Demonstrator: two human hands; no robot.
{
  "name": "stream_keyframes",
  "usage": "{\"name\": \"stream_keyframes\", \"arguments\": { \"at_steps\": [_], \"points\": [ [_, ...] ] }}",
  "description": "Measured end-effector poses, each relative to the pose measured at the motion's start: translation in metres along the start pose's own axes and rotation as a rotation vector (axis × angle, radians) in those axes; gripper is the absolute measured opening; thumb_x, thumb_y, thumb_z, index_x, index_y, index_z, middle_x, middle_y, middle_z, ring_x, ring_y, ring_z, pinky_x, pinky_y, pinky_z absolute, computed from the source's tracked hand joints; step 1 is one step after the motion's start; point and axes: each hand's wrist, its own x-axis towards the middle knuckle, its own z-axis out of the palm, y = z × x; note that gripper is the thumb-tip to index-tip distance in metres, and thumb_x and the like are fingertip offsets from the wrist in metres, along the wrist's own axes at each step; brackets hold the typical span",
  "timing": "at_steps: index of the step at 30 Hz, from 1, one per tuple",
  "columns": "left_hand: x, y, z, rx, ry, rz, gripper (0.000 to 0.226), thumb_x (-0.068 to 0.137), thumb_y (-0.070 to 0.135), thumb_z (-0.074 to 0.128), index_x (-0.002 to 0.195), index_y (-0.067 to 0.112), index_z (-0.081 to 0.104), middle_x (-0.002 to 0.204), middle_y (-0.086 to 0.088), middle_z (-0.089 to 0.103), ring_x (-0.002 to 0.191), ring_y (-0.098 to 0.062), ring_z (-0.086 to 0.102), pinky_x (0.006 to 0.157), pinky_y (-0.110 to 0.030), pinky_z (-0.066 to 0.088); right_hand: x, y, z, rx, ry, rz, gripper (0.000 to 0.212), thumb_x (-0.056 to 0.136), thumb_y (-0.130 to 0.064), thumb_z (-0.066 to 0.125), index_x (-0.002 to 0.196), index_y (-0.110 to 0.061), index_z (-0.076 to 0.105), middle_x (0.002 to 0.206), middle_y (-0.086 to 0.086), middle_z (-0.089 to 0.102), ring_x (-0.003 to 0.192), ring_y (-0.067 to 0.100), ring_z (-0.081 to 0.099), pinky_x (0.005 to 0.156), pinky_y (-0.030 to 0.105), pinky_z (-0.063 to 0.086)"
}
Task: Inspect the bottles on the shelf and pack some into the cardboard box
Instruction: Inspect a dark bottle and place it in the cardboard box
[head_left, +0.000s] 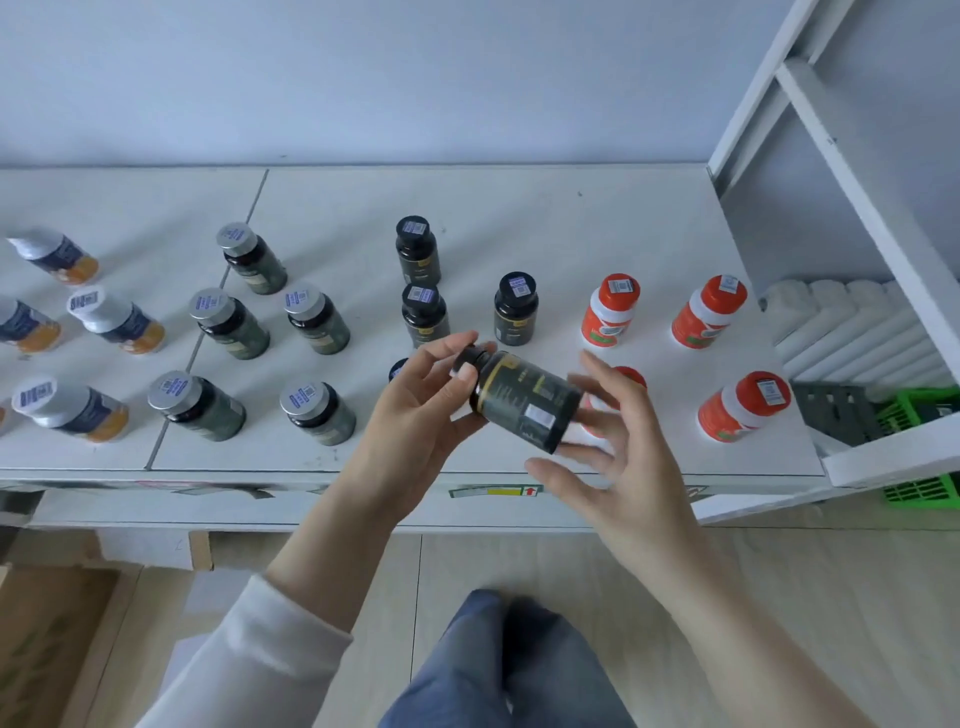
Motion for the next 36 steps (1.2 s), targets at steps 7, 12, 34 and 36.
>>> {"name": "stream_keyframes", "arguments": {
  "at_steps": [7, 12, 34, 36],
  "points": [
    [-0.013, -0.001, -0.015, 0.045, -0.04, -0.021, 0.029, 0.086, 0.022, 0.059, 0.114, 0.015, 0.054, 0.099, -0.004, 0.064, 0.089, -0.018, 0.061, 0.078, -0.027, 0.054, -0.015, -0.004, 0.023, -0.064, 0.102, -0.088, 0.048, 0.072, -0.019, 0.071, 0.115, -0.03, 0.051, 0.121, 0.003, 0.048, 0.114, 0.016, 0.051, 0.079, 0.022, 0.053],
    [-0.016, 0.005, -0.019, -0.028, -0.088, 0.017, 0.032, 0.082, 0.013, 0.053, 0.114, 0.015, 0.056, 0.115, -0.002, 0.065, 0.104, -0.018, 0.061, 0.082, -0.031, 0.054, -0.013, -0.008, 0.023, 0.301, 0.053, 0.173, 0.047, 0.068, -0.012, 0.071, 0.11, -0.024, 0.052, 0.115, 0.007, 0.057, 0.089, 0.016, 0.066, 0.071, 0.024, 0.055],
    [-0.006, 0.011, -0.012, 0.061, -0.1, -0.035, 0.032, 0.086, 0.013, 0.059, 0.117, 0.014, 0.053, 0.113, -0.005, 0.065, 0.105, -0.022, 0.061, 0.085, -0.033, 0.055, -0.001, 0.001, 0.01, 0.011, 0.085, 0.017, 0.053, 0.067, 0.0, 0.075, 0.106, -0.027, 0.052, 0.113, 0.001, 0.055, 0.107, 0.014, 0.058, 0.081, 0.022, 0.052],
    [-0.005, 0.009, -0.011, 0.077, -0.051, -0.068, 0.026, 0.088, 0.014, 0.055, 0.114, 0.01, 0.054, 0.102, -0.007, 0.063, 0.101, -0.026, 0.058, 0.083, -0.034, 0.056, -0.002, 0.005, 0.011, -0.176, 0.097, -0.155, 0.054, 0.069, -0.005, 0.072, 0.114, -0.024, 0.05, 0.117, 0.0, 0.049, 0.114, 0.019, 0.051, 0.086, 0.026, 0.052]
  ]
}}
